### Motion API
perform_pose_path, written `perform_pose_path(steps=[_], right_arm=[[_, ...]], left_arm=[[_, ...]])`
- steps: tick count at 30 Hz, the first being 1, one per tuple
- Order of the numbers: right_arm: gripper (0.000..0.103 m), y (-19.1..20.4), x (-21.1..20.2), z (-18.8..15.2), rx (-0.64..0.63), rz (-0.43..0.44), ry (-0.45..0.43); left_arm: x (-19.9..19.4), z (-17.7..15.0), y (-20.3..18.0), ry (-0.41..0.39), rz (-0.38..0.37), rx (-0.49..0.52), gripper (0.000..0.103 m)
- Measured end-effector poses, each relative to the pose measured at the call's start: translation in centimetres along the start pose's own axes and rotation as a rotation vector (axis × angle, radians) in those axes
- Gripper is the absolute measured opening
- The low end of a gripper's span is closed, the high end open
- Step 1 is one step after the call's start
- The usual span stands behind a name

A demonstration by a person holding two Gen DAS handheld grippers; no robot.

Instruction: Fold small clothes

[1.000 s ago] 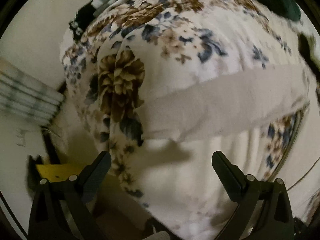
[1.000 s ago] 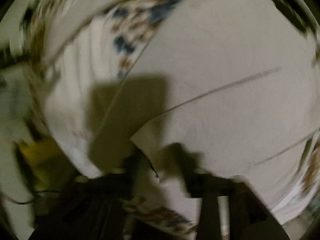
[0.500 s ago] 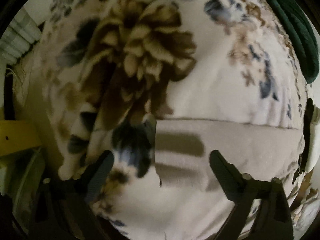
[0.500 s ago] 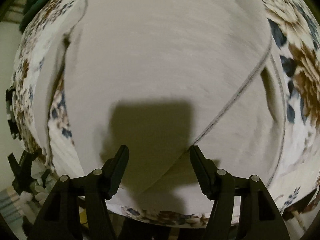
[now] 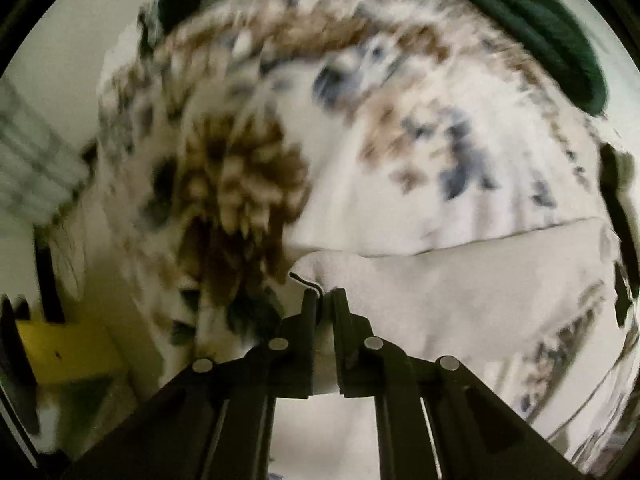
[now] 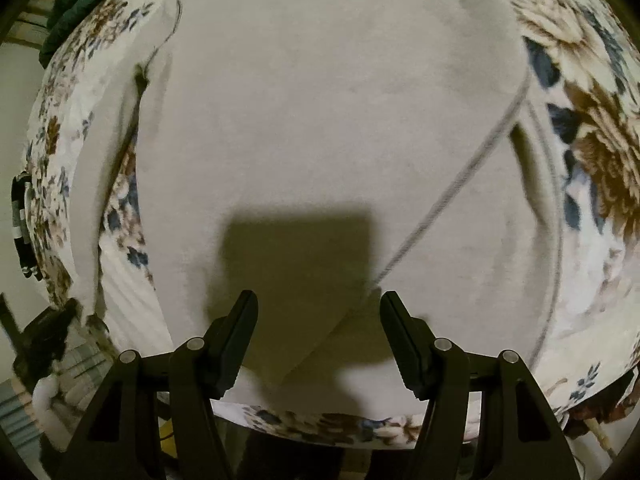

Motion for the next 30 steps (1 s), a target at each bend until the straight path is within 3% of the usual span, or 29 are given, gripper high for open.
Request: perform_pose_path(steps=[3, 7, 10, 14, 18, 23, 28, 30], right_arm=[[0.066, -0.6, 0.2, -1.7, 0.020, 0.013, -0.009], [0.066, -0.5, 0.5, -4.8, 0.060, 0.013, -0.026], [0.066, -3.5, 0.2, -6.1, 0.112, 0.006, -0.031], [0.066, -8.8, -0.2, -7.2, 0.193, -0.019, -0.032], [0.066, -13.6, -0.3, -8.9, 0.251, -0.056, -0.040], [0.066, -19.0, -0.3, -11.2, 0.318, -0.064, -0.021], [0.066, -21.8, -0.3, -13.1, 0.332, -0.016, -0.006], [0.066, -22.0, -0.1, -13.6, 0.329, 0.009, -0.003]], left_arm=[[-5.1, -0.3, -4.1, -0.088, -0.019, 0.159, 0.005], [-9.1, -2.7, -10.6, -0.117, -0.123, 0.388, 0.005], [-10.4, -7.2, -17.4, -0.101, -0.218, 0.584, 0.005], [-10.9, -15.9, -25.0, -0.012, -0.359, 0.804, 0.005], [-10.6, -23.7, -29.0, 0.053, -0.432, 0.982, 0.005], [-8.5, -30.4, -30.6, 0.171, -0.429, 1.119, 0.007], [-7.0, -30.3, -30.1, 0.188, -0.392, 1.069, 0.012], [-6.6, -29.0, -29.6, 0.196, -0.367, 1.014, 0.039]])
Point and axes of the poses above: each gripper's, at about its wrist camera, not at the fingertips, and x roughly the way its jaws point, y to its left, z to its top, the point moved 1 cm from there along x, roughly the way its jaws point, and after that the axes turned 7 degrees about -z, right-handed, at the moved point
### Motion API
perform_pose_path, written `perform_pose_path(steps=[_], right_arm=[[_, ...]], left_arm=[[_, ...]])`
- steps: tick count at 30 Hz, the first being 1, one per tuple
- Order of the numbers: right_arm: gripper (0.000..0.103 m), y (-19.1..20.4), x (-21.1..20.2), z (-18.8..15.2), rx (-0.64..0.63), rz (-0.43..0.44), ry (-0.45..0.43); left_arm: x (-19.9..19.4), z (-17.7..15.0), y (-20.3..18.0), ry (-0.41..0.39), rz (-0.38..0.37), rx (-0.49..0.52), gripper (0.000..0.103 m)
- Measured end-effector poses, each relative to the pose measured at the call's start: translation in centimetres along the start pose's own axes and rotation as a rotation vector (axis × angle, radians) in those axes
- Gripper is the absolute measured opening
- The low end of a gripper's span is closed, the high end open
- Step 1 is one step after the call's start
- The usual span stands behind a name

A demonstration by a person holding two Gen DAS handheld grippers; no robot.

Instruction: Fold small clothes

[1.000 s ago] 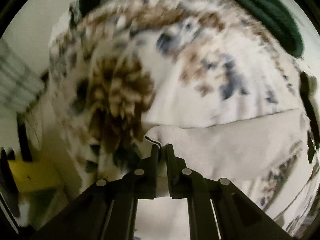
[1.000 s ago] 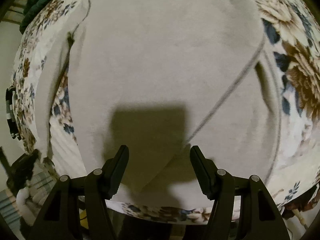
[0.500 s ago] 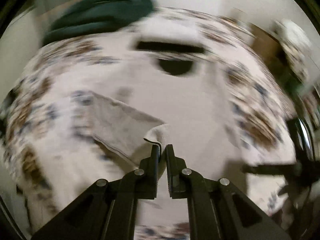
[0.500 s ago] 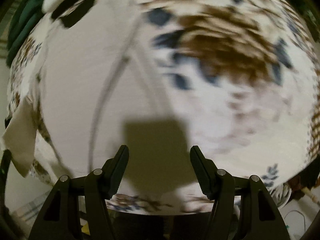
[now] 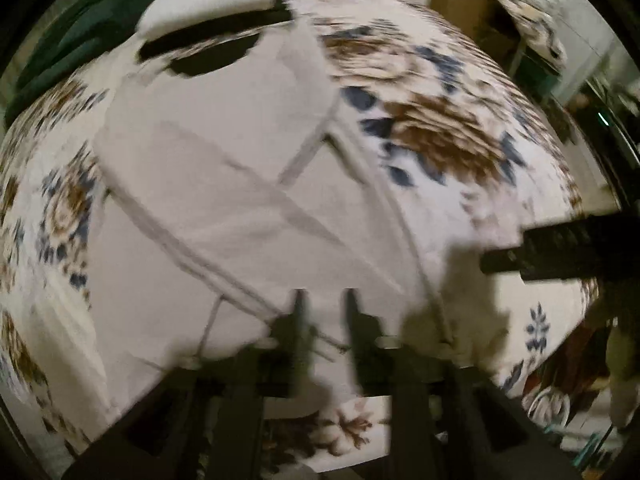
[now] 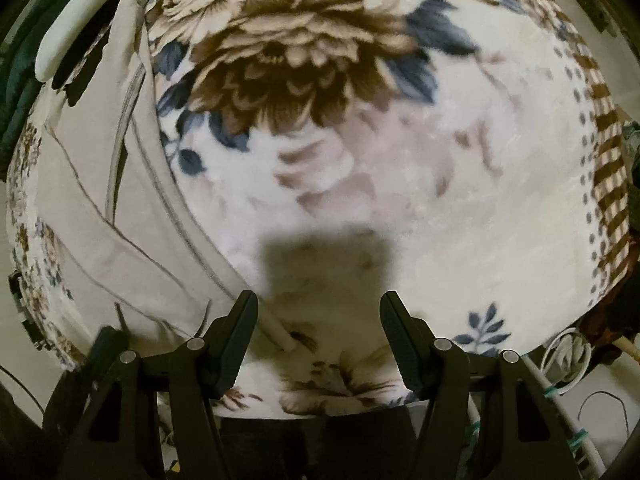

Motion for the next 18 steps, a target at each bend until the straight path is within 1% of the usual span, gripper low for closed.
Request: perform_pose_path(steps=[1, 2, 4, 6, 7, 13, 15, 16, 18], right_arm=[[0.066, -0.1, 0.0, -0.3, -0.005, 0.022, 0.001], [0.066, 0.2, 0.2, -0.6, -0.011, 0.037, 0.002], [0.066, 0.8, 0.3, -1.1, -0.028, 0.061, 0.004], [0.066, 1.1, 0.6, -1.4, -0.051, 0.086, 0.014], [0.066, 1.3, 0.9, -1.6, -0.065, 0.096, 0.027], [0.066, 2.6, 4.0, -2.4, -0.129, 0.141, 0.116], [0.066, 2.5, 5.3, -2.9, -0.143, 0.156, 0.145], [0.066, 2.6, 5.7, -3.0, -0.145, 0.161, 0.152], [0.066, 3.2, 7.3, -2.1, -0.148, 0.178, 0.169]], left_arm=[[0.0, 0.1, 0.8, 0.008, 0.004, -0.026, 0.067], [-0.2, 0.0, 1.9, 0.010, 0.010, -0.061, 0.079], [-0.6, -0.4, 4.1, 0.000, -0.002, -0.130, 0.079], [-0.7, -1.3, 6.9, 0.018, 0.017, -0.213, 0.079], [-0.8, -1.9, 8.3, 0.031, 0.014, -0.254, 0.079], [-1.5, -8.0, 18.4, 0.093, 0.086, -0.515, 0.079], [-1.5, -9.5, 20.7, 0.095, 0.079, -0.578, 0.079], [-1.3, -9.9, 21.3, 0.100, 0.077, -0.591, 0.079], [-0.6, -10.8, 22.3, 0.118, 0.055, -0.612, 0.078]])
Point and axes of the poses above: each gripper's, at about its wrist camera, not at the fingertips, and x roughly the way its jaws point, y to its left, z to its top, the point moved 1 cm from there along x, roughly the way its jaws point, and after that the axes turned 7 degrees about -z, right-handed, at the moved point
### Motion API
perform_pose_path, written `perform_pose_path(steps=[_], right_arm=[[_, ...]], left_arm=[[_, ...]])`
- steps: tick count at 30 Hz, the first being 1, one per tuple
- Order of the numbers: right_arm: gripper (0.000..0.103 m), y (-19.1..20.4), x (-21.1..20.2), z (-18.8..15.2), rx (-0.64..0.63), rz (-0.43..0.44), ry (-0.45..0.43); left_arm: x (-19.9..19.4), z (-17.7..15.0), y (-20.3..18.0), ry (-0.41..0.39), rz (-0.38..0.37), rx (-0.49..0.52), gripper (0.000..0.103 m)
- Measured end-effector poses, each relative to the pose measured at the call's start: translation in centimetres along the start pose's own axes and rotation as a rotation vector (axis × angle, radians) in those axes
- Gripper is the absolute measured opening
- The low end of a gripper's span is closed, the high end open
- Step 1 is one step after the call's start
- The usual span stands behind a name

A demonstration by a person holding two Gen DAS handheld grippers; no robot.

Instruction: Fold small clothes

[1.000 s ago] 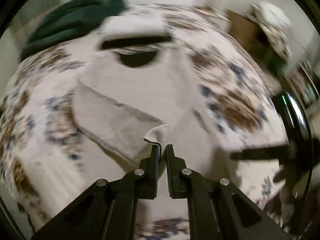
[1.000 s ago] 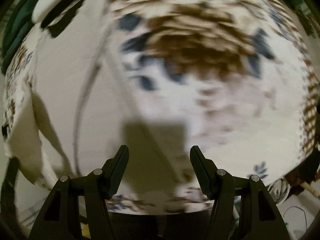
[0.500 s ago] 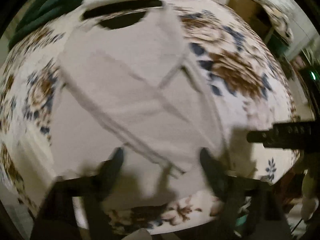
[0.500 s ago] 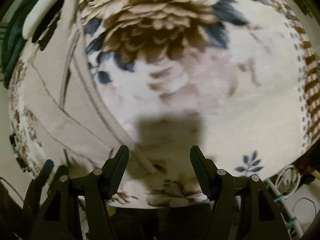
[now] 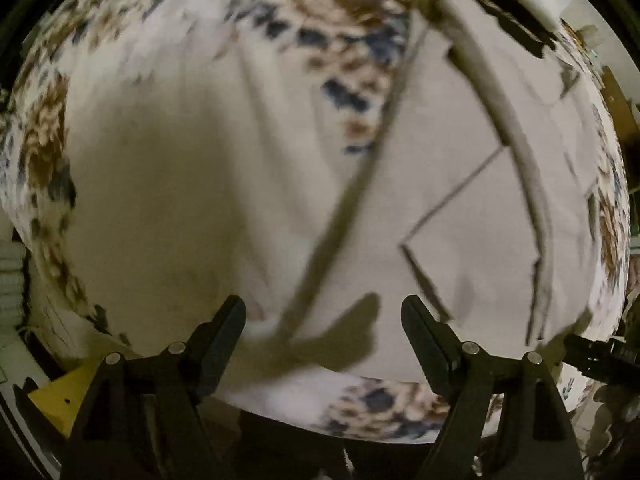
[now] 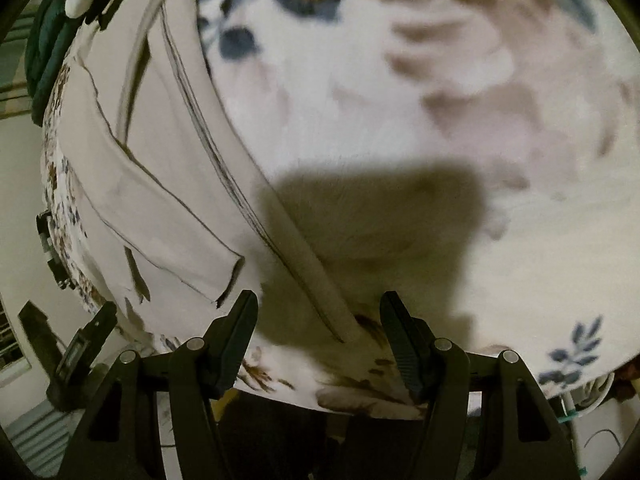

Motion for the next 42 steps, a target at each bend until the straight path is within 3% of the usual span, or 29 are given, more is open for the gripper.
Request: perform_pose_path(steps=[7, 9, 11, 12, 13, 14, 15, 17, 19, 23, 26, 31, 38, 42], right_arm=[[0.066, 0.5, 1.6, 0.3, 0.007, 0.000, 0.008], [0.066, 0.4, 1.5, 0.3, 0.005, -0.010, 0.008], [0.066, 1.4, 1.7, 0.3, 0.006, -0.018, 0.009], [0.065, 1.4, 1.7, 0.3, 0.006, -0.022, 0.008], [0.061, 1.7, 1.7, 0.2, 0.009, -0.024, 0.006], [0.051, 2.3, 1.9, 0.1, 0.015, -0.016, 0.002], [0.044, 3.7, 2.4, -0.1, 0.020, -0.009, -0.001], [0.015, 3.7, 2.3, -0.4, 0.027, 0.005, -0.005], [0.008, 3.7, 2.3, -0.6, 0.036, 0.015, -0.008], [0.006, 4.4, 1.3, -1.3, 0.039, 0.036, -0.036], [0.006, 5.3, -0.7, -1.6, 0.045, 0.098, -0.045], [0.006, 6.9, -5.3, 0.0, 0.063, 0.222, -0.085], [0.006, 7.3, -10.7, 9.2, 0.097, 0.313, -0.209], [0.009, 7.8, -11.1, 15.3, 0.148, 0.328, -0.245]], left_arm=[[2.0, -1.1, -0.1, 0.051, -0.053, 0.031, 0.076], [2.2, -1.6, -0.7, 0.053, -0.067, 0.042, 0.066], [2.5, -2.0, -1.2, 0.063, -0.063, 0.061, 0.035], [2.5, -2.3, -1.4, 0.068, -0.051, 0.069, 0.028], [2.5, -2.6, -1.5, 0.075, -0.051, 0.078, 0.014], [2.5, -2.9, -1.9, 0.081, -0.042, 0.089, 0.007], [2.3, -3.1, -2.2, 0.081, -0.032, 0.104, 0.006], [2.0, -3.4, -2.8, 0.074, -0.024, 0.121, 0.004], [1.4, -3.7, -3.0, 0.071, -0.038, 0.109, 0.004], [-0.1, -2.9, -4.0, 0.069, -0.083, 0.041, 0.004], [-2.8, -2.1, -4.1, 0.059, -0.125, -0.006, 0.003], [-5.6, 2.1, -4.6, 0.002, -0.194, -0.058, 0.003], [-5.0, 13.6, -7.1, -0.135, -0.244, -0.065, 0.004], [-3.0, 19.2, -7.7, -0.137, -0.262, -0.058, 0.008]])
Point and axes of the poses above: each gripper's, at about its wrist camera, not at the fingertips, and x roughly the way its jaws point, y to its left, z to its top, the point moved 1 cm from there along x, roughly the way its jaws point, and after that the axes turned 7 degrees about -z, right-handed, at the moved point
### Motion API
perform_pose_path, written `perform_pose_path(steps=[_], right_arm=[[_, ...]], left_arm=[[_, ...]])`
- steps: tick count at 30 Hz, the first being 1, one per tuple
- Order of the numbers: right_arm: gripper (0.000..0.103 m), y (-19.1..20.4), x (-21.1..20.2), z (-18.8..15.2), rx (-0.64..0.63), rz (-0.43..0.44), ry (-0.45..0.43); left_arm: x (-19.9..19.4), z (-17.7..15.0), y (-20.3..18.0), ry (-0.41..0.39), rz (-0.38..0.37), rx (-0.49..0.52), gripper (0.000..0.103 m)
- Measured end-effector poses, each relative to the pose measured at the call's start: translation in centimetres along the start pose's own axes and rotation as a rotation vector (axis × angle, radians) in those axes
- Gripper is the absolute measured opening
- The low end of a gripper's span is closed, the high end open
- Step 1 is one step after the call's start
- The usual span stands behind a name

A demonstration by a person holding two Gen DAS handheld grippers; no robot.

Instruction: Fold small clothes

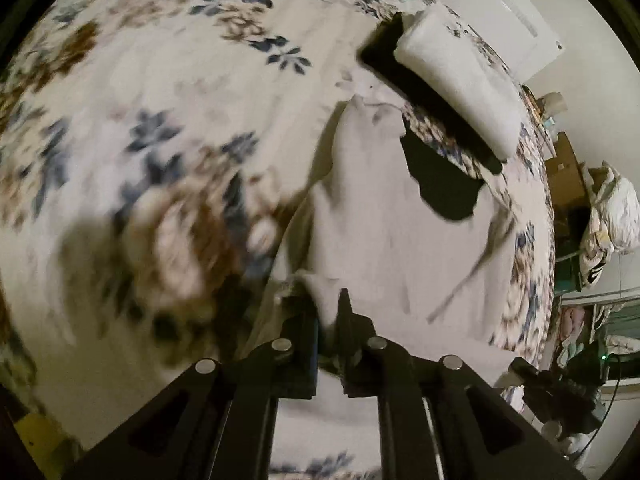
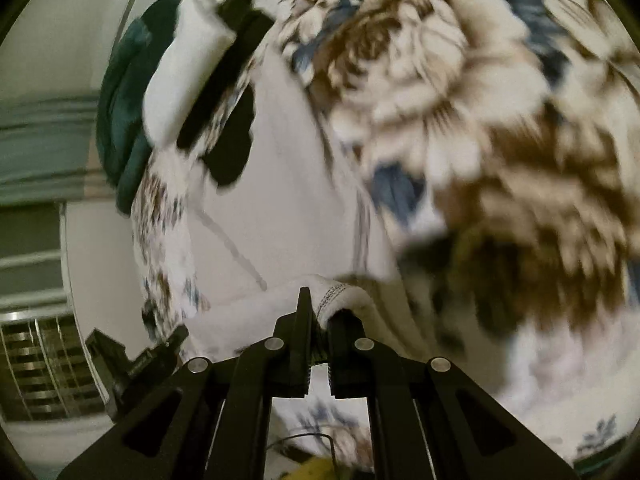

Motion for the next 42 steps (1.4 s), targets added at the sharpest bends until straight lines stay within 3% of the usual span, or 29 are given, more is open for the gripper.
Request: perform_pose_path(steps=[3, 5, 6, 7, 8, 13, 21, 22, 23, 24, 25, 31, 36, 39, 41, 42], right_arm=[[0.018, 1.0, 1.4, 3.0, 0.035, 0.016, -0.017], [0.052, 1.1, 0.9, 3.7, 0.039, 0.028, -0.040], [0.058, 1.2, 0.6, 3.8, 0.034, 0.028, -0.053], [0.061, 1.3, 0.1, 3.8, 0.024, 0.023, -0.066], [0.061, 1.4, -0.3, 3.5, 0.009, 0.012, -0.077], [0.061, 1.0, -1.3, 1.8, -0.120, -0.126, -0.079], [0.061, 1.7, 2.4, 3.3, -0.197, -0.250, -0.058], [0.057, 1.8, 2.8, 3.6, -0.198, -0.257, -0.057], [0.038, 2.0, 3.1, 3.9, -0.198, -0.256, -0.062], [0.024, 2.1, 3.2, 4.1, -0.198, -0.256, -0.069], [0.005, 2.3, 3.4, 4.3, -0.198, -0.269, -0.082], [0.003, 2.2, 2.0, 4.9, -0.150, -0.324, -0.181], [0.003, 0.6, 3.8, 5.6, -0.112, -0.360, -0.101], [0.021, 1.1, 3.7, 6.4, -0.111, -0.371, -0.069], [0.062, 2.1, 2.8, 7.2, -0.118, -0.360, -0.069], [0.067, 2.9, 2.2, 7.7, -0.128, -0.356, -0.081]], left_arm=[[1.3, 2.0, 0.9, 0.005, -0.016, -0.045, 0.013], [0.8, 2.1, 2.0, -0.007, -0.041, -0.078, 0.022], [0.6, 2.0, 2.5, -0.012, -0.044, -0.091, 0.027], [0.2, 1.8, 3.2, -0.018, -0.047, -0.106, 0.039], [-0.2, 1.7, 3.7, -0.028, -0.046, -0.116, 0.046], [-1.1, 0.6, 4.3, -0.021, -0.005, -0.070, 0.048], [3.6, 1.2, 2.3, 0.042, 0.091, 0.085, 0.048], [4.1, 1.6, 1.9, 0.034, 0.103, 0.103, 0.045], [4.4, 1.9, 1.5, 0.019, 0.107, 0.126, 0.043], [4.6, 2.2, 1.2, 0.001, 0.108, 0.149, 0.034], [4.8, 2.4, 0.8, -0.011, 0.112, 0.171, 0.004], [5.9, 3.3, 0.7, -0.013, 0.142, 0.196, 0.002], [6.9, 3.9, 2.2, 0.049, 0.113, 0.110, 0.006], [5.6, 4.9, 1.8, 0.055, 0.087, 0.092, 0.008], [4.2, 6.1, 1.0, 0.029, 0.074, 0.096, 0.027], [3.8, 6.8, 0.6, 0.014, 0.055, 0.100, 0.036]])
Point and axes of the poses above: each gripper's, at about its wrist camera, not at the fingertips, and x roughly the way its jaws point, y to its left, z to its top, the point moved 1 cm from there along x, roughly the way its jaws point, and after that the axes turned 7 degrees about -z, right-handed, at the moved point
